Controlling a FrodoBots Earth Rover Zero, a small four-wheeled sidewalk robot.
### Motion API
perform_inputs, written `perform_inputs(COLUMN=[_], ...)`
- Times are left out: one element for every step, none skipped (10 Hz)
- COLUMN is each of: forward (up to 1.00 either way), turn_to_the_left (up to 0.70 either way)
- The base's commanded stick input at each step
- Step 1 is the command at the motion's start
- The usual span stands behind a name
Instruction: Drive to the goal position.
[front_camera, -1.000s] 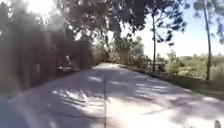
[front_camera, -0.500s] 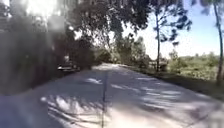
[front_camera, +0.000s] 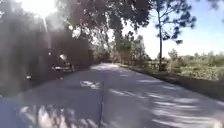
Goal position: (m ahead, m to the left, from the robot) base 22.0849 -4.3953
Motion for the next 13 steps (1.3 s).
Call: perform_inputs(forward=[0.70,0.70,0.70,0.70,0.70,0.70,0.70,0.70,0.70,0.70,0.70,0.70,0.70], turn_to_the_left=[0.00,0.00,0.00,0.00,0.00,0.00,0.00,0.00,0.00,0.00,0.17,0.35,0.35])
